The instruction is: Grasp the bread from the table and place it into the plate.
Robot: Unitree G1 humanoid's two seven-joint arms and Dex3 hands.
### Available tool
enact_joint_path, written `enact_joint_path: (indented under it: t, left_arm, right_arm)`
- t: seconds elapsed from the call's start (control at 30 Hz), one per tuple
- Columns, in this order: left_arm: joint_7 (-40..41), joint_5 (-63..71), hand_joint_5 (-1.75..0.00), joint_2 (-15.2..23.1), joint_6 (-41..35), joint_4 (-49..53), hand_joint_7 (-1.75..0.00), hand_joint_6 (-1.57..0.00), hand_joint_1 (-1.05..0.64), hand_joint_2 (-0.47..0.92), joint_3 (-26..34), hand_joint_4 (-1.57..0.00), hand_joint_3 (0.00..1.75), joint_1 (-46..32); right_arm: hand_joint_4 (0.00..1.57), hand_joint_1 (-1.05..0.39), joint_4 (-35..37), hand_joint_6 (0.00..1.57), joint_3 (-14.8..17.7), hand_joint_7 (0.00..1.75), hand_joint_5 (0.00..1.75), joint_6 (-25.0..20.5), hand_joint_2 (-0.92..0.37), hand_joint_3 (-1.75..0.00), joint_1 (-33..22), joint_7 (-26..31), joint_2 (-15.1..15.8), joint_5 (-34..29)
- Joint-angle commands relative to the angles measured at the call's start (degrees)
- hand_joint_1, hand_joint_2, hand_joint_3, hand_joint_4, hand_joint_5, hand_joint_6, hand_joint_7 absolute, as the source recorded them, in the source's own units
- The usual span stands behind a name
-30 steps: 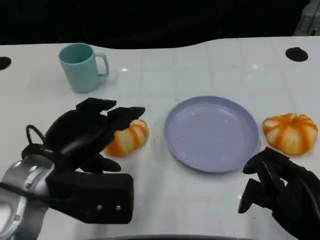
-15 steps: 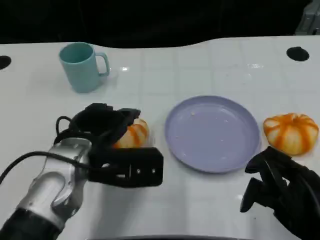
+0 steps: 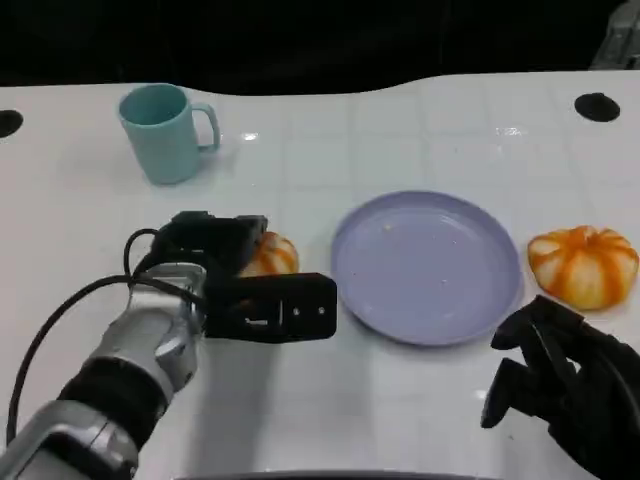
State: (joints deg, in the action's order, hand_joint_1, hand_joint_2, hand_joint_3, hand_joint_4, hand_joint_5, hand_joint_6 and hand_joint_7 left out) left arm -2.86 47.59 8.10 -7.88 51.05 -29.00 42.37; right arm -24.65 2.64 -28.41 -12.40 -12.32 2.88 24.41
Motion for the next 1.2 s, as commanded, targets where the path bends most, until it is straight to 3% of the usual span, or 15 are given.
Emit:
enact_joint_path:
  t: [0.03, 0.43, 0.6, 0.63, 0.67, 0.7, 0.73, 0.8, 0.9, 1.0, 1.03, 1.07, 1.1, 1.13, 1.2]
  left_arm:
    - [2.82, -1.18, -0.22, -0.33, 2.08, 6.05, -0.02, -0.23, -0.31, 0.76, -0.91, -0.06, 0.00, 3.26]
    - [3.66, -3.52, -0.21, -1.34, 7.39, 16.13, -0.02, -0.29, -0.27, 0.79, -2.73, -0.12, 0.01, 6.94]
    - [6.03, -4.92, -0.16, -1.54, 10.38, 19.32, -0.04, -0.55, -0.21, 0.89, -2.18, -0.56, 0.01, 7.15]
    - [7.14, -4.97, -0.53, -1.60, 10.73, 19.74, -0.04, -0.75, -0.21, 0.91, -2.17, -0.70, 0.05, 7.13]
    - [8.80, -4.89, -0.74, -1.65, 10.94, 20.11, -0.03, -0.82, -0.21, 0.91, -2.24, -0.70, 0.06, 7.06]
    - [11.02, -4.48, -1.12, -1.64, 11.18, 20.39, -0.05, -1.01, -0.27, 0.92, -2.61, -0.76, 0.04, 6.91]
    - [12.60, -4.21, -1.29, -1.67, 11.21, 20.66, -0.05, -1.08, -0.29, 0.92, -2.91, -0.78, 0.03, 6.86]
    - [15.70, -3.53, -1.50, -1.58, 11.45, 20.95, -0.02, -1.10, -0.29, 0.92, -3.65, -0.76, 0.13, 6.73]
    - [19.22, -3.12, -1.58, -1.46, 11.63, 21.03, -0.01, -1.06, -0.28, 0.92, -4.18, -0.72, 0.26, 6.72]
    - [25.85, -3.29, -1.73, -1.05, 12.41, 20.38, -0.03, -1.11, -0.29, 0.91, -3.88, -0.77, 0.10, 6.45]
    - [27.90, -3.51, -1.74, -0.78, 13.17, 20.22, -0.14, -1.17, -0.26, 0.90, -3.64, -0.81, 0.06, 6.30]
    - [29.48, -4.07, -1.74, -0.54, 13.99, 20.04, -0.78, -0.95, -0.23, 0.91, -3.08, -0.83, 0.03, 6.13]
    - [30.66, -4.60, -1.74, -0.35, 14.66, 19.93, -1.28, -0.74, -0.19, 0.92, -2.56, -0.85, 0.06, 6.01]
    - [31.30, -5.31, -1.75, -0.21, 15.26, 19.83, -1.48, -0.66, -0.18, 0.92, -1.83, -0.86, 0.10, 5.94]
    - [31.58, -6.71, -1.75, -0.08, 15.78, 19.59, -1.69, -0.58, -0.16, 0.92, -0.38, -0.87, 0.18, 6.00]
  right_arm:
    - [0.65, -0.45, -0.78, 0.49, 0.40, 1.60, 1.75, 0.42, -0.92, -0.39, -0.67, -0.34, 0.65, 0.60]
    - [0.65, -0.45, -1.23, 0.48, 0.69, 1.62, 1.75, -0.21, -0.92, -0.39, -0.86, -0.20, 0.68, 1.16]
    - [0.65, -0.45, -1.56, 0.48, 0.64, 1.62, 1.75, -0.62, -0.92, -0.38, -0.87, 0.16, 0.65, 1.02]
    - [0.65, -0.45, -1.65, 0.49, 0.56, 1.62, 1.75, -0.61, -0.92, -0.38, -0.90, 0.20, 0.73, 0.88]
    - [0.65, -0.45, -1.68, 0.49, 0.67, 1.62, 1.75, -0.75, -0.92, -0.38, -0.92, 0.25, 0.64, 1.13]
    - [0.64, -0.44, -1.68, 0.49, 0.74, 1.62, 1.75, -0.80, -0.92, -0.38, -0.95, 0.27, 0.57, 1.28]
    - [0.64, -0.44, -1.67, 0.49, 0.77, 1.62, 1.75, -0.77, -0.92, -0.38, -0.98, 0.27, 0.54, 1.34]
    - [0.64, -0.44, -1.68, 0.49, 0.77, 1.62, 1.75, -0.78, -0.92, -0.38, -0.98, 0.24, 0.62, 1.34]
    - [0.64, -0.45, -1.69, 0.49, 0.79, 1.61, 1.75, -1.01, -0.92, -0.38, -0.85, 0.39, 0.70, 1.29]
    - [0.64, -0.45, -1.46, 0.49, 0.73, 1.61, 1.75, -0.87, -0.92, -0.38, -0.57, 0.62, 0.82, 0.81]
    - [0.65, -0.45, -1.34, 0.50, 0.76, 1.61, 1.75, -0.84, -0.92, -0.38, -0.50, 0.59, 0.84, 0.82]
    - [0.65, -0.45, -1.15, 0.50, 0.80, 1.61, 1.75, -0.73, -0.92, -0.38, -0.43, 0.48, 0.83, 0.90]
    - [0.65, -0.45, -1.02, 0.50, 0.83, 1.61, 1.75, -0.66, -0.92, -0.38, -0.39, 0.39, 0.83, 0.99]
    - [0.65, -0.45, -0.96, 0.50, 0.85, 1.61, 1.75, -0.70, -0.92, -0.38, -0.33, 0.35, 0.85, 1.06]
    - [0.65, -0.45, -0.93, 0.50, 0.86, 1.61, 1.75, -0.79, -0.92, -0.37, -0.26, 0.40, 0.87, 1.07]
